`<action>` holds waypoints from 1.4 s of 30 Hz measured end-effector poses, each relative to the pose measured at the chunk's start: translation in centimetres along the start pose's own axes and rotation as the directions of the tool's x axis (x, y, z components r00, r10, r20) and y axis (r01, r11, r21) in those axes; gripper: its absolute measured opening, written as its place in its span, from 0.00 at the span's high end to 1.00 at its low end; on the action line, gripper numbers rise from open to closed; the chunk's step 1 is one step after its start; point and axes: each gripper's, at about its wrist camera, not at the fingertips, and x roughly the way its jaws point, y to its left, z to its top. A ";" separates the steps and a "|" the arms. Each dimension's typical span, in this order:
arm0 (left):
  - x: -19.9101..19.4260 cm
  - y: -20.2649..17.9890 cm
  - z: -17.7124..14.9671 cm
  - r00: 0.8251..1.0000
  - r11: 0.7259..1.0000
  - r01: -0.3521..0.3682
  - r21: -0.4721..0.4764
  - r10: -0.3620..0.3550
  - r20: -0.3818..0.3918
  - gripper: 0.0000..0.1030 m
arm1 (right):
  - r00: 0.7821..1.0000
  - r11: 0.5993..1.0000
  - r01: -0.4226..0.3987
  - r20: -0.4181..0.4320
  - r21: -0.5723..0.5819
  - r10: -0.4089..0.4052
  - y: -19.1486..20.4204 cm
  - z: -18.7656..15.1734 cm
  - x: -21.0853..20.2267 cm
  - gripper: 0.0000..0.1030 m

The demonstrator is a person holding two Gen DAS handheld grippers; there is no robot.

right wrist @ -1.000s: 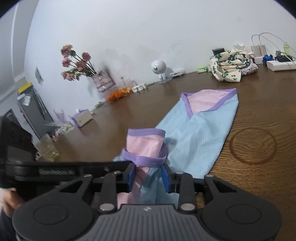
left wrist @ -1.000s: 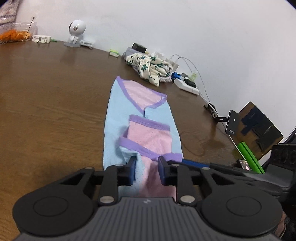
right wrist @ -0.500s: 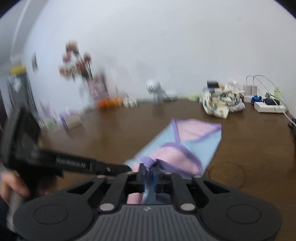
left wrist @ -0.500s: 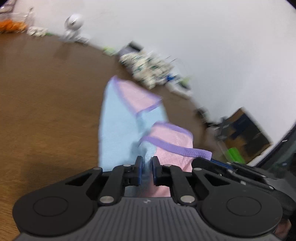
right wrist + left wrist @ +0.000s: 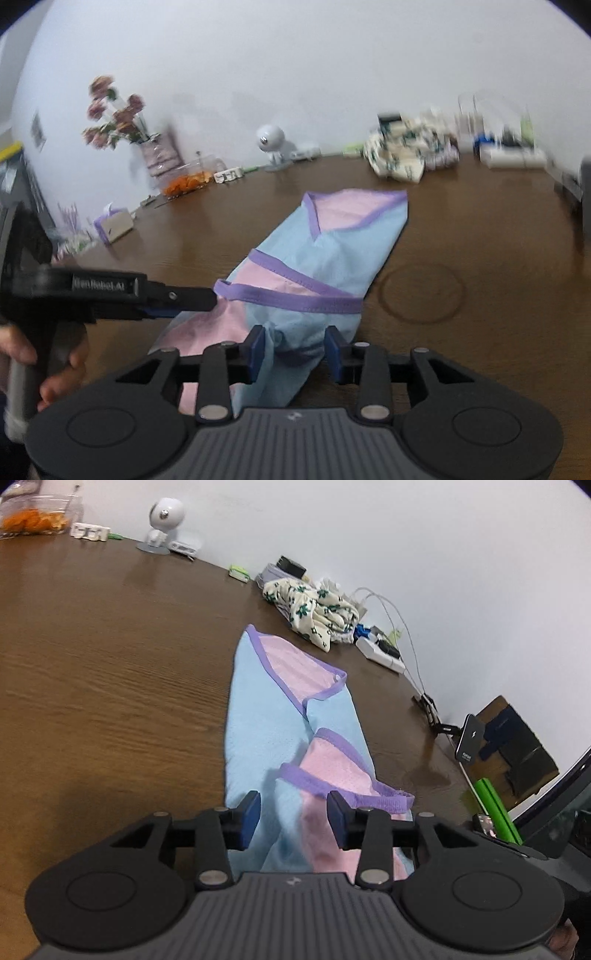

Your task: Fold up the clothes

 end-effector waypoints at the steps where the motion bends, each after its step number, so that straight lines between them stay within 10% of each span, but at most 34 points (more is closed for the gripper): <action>1: 0.4 0.0 0.1 1.000 1.000 0.011 0.004 -0.011 -0.010 0.67 | 0.998 0.998 -0.052 -0.019 0.024 0.053 -0.4 0.2 0.8 0.59; 3: 0.7 -0.1 -0.1 1.000 1.000 0.014 0.013 -0.014 -0.014 0.86 | 0.991 0.989 -0.131 -0.016 0.070 0.133 -1.0 0.3 1.7 0.65; 4: 0.6 -0.1 -0.2 1.000 1.000 0.005 0.015 -0.005 -0.004 0.89 | 0.986 0.982 -0.168 -0.010 0.092 0.169 -1.3 0.4 2.1 0.93; 10: -2.3 0.6 -0.6 0.995 0.999 0.039 -0.034 -0.036 0.096 0.95 | 0.918 0.922 -0.388 0.098 0.010 0.385 -1.1 1.6 0.2 0.95; 15: -0.4 0.9 -0.7 0.996 0.996 -0.082 -0.029 0.084 0.039 0.91 | 0.989 0.978 -0.148 -0.012 0.144 0.151 -3.8 1.3 2.9 0.86; 22: -0.8 1.2 -0.6 0.995 0.996 -0.085 -0.030 0.086 0.045 0.74 | 0.989 0.989 -0.141 0.059 0.038 0.138 -2.2 1.7 -0.2 0.59; 26: -1.1 1.7 -0.6 0.996 0.996 -0.066 -0.062 0.069 0.049 0.68 | 0.995 0.994 -0.093 -0.036 0.062 0.095 -2.4 2.1 2.4 0.65; 28: -0.8 1.5 -0.4 0.997 0.995 -0.069 -0.069 0.072 0.038 0.68 | 0.988 0.985 -0.141 -0.043 0.103 0.146 -2.9 2.0 3.1 0.94; 32: -1.3 0.8 -0.3 0.995 0.997 -0.069 -0.031 0.070 0.064 0.69 | 0.956 0.946 -0.291 0.015 0.141 0.292 -3.3 2.3 2.6 0.94; 37: -3.1 1.3 -0.7 0.998 0.999 -0.035 0.024 0.034 0.055 0.65 | 0.998 0.998 -0.057 -0.037 0.014 0.058 -2.5 2.4 2.4 0.79; 42: -5.0 1.0 -2.3 0.999 0.994 -0.034 0.102 0.031 0.032 0.55 | 0.993 0.992 -0.073 0.086 -0.107 0.082 -0.8 1.4 -2.9 0.75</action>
